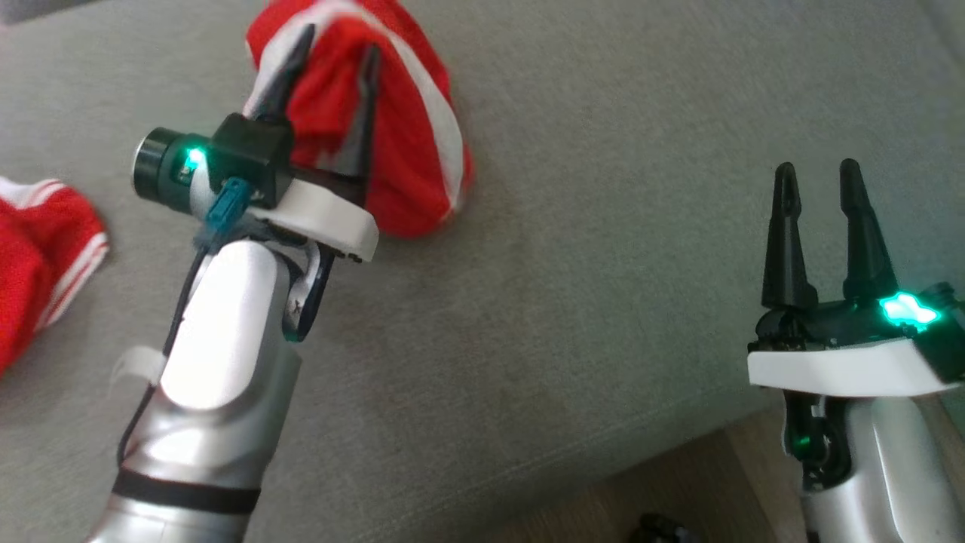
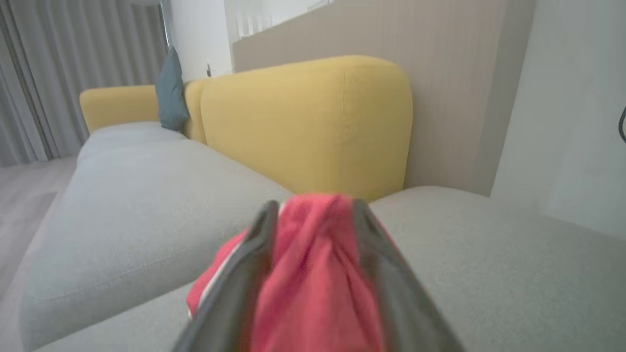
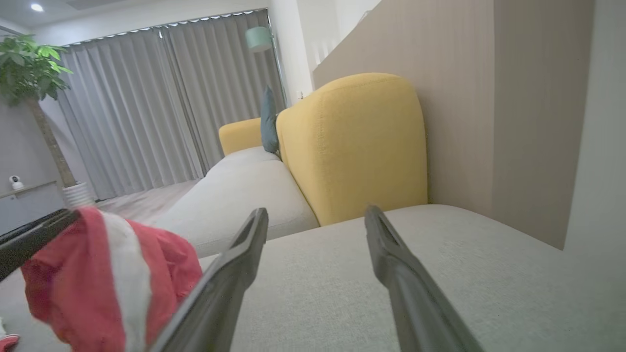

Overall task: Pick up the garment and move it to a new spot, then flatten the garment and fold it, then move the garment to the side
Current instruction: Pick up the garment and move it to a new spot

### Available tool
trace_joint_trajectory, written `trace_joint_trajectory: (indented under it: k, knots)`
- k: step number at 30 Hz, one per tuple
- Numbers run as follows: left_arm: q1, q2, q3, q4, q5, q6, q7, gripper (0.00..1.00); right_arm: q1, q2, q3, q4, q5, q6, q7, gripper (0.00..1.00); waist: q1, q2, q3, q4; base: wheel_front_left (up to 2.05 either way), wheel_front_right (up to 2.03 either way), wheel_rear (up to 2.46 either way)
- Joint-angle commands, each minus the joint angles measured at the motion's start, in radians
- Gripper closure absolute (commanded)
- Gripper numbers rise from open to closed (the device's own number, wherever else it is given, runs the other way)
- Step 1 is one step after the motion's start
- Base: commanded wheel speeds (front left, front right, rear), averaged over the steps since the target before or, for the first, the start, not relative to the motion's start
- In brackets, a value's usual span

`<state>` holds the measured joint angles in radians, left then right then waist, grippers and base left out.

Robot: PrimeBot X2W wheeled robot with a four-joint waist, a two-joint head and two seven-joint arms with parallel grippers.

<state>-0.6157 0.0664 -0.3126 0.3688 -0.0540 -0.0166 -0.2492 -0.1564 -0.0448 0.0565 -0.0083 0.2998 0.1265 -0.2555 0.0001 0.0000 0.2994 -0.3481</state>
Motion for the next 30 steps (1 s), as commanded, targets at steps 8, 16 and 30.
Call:
trace_joint_trajectory:
  k: [8, 16, 30]
  knots:
    - [-0.046, 0.005, 0.021, -0.025, -0.014, 0.01, -0.012, 0.0, -0.035, -0.005, -0.004, -0.033, -0.011, 0.004, -0.006, 0.0, -0.0001, 0.0, 0.015, 0.044, 0.0, 0.0, 0.0]
    - [0.039, 0.007, 0.059, -0.123, -0.037, 0.03, -0.012, 0.0, -0.03, -0.005, -0.015, -0.009, -0.067, 0.004, -0.006, 0.0, -0.0001, 0.0, -0.046, 0.177, 0.0, 0.0, 0.0]
    - [0.434, -0.006, 0.14, -0.323, -0.098, 0.063, -0.013, 0.0, 0.051, -0.005, -0.07, 0.077, -0.14, 0.004, -0.006, 0.0, -0.0001, 0.0, -0.153, 0.398, 0.0, 0.0, 0.0]
